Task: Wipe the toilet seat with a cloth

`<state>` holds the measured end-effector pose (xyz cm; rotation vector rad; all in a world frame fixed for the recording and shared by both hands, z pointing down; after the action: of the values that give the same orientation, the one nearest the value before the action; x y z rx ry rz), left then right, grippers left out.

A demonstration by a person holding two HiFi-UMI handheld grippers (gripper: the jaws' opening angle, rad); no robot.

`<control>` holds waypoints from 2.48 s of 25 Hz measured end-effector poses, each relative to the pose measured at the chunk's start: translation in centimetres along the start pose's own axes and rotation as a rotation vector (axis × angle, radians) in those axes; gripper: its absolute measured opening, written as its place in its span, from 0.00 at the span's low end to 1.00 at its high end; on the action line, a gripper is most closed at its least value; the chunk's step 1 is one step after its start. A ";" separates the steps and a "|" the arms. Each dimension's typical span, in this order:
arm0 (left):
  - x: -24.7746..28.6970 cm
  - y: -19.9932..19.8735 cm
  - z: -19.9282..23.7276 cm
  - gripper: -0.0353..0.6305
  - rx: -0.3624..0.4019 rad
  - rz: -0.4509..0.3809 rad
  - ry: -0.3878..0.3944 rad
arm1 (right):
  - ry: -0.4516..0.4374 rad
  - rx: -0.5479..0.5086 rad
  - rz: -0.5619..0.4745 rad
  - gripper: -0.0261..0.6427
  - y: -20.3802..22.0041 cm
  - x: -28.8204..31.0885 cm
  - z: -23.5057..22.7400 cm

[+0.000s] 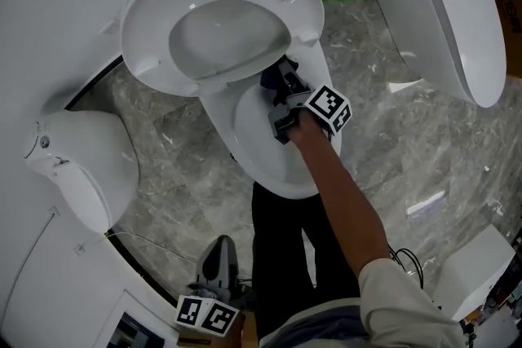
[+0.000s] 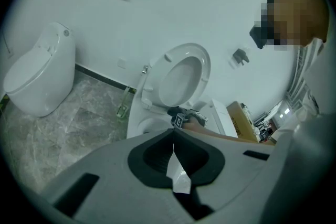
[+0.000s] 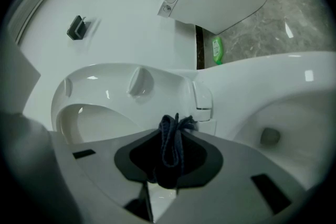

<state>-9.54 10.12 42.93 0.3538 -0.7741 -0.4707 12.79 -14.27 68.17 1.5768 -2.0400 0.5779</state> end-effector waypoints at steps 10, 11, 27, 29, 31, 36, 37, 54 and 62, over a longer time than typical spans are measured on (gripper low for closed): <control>0.7 -1.2 -2.0 0.07 0.043 0.011 0.027 | 0.017 -0.199 -0.015 0.15 -2.7 -1.3 2.4; 0.8 -1.3 -2.2 0.07 0.044 0.009 0.029 | 0.022 -0.230 -0.017 0.15 -3.0 -1.5 2.7; 1.1 -3.7 -8.1 0.07 0.398 0.089 0.064 | 0.076 -0.492 -0.030 0.15 -4.9 -4.6 8.6; 1.1 -3.9 -8.5 0.07 0.323 0.065 0.095 | 0.079 -0.508 -0.024 0.15 -5.1 -5.1 9.6; 0.6 -4.5 -8.8 0.07 0.291 0.040 0.104 | 0.075 -0.526 -0.022 0.15 -5.1 -5.8 10.8; -1.3 -6.6 -9.5 0.07 0.251 -0.016 0.096 | 0.060 -0.575 -0.035 0.15 -5.3 -7.4 14.8; -1.7 -6.9 -9.5 0.07 0.249 -0.025 0.094 | 0.059 -0.585 -0.038 0.15 -5.3 -7.6 15.6; -6.4 -10.5 -12.3 0.07 0.219 -0.116 0.118 | 0.044 -0.546 -0.026 0.15 -3.2 -10.7 24.8; -6.5 -15.2 -13.0 0.07 0.368 -0.140 0.123 | 0.006 -0.662 0.037 0.15 -1.5 -13.3 28.3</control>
<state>-8.19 2.55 23.36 0.7765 -0.7172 -0.4321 13.53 -21.63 37.71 1.1330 -1.9704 -0.0913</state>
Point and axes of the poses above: the fingertips, and each gripper's own axes: x forward along the fingers, z to its left, y out of its underside, the point moved 1 cm from there along -x, backward along the fingers, and after that the axes turned 14 degrees about y, right-handed, at the moved point
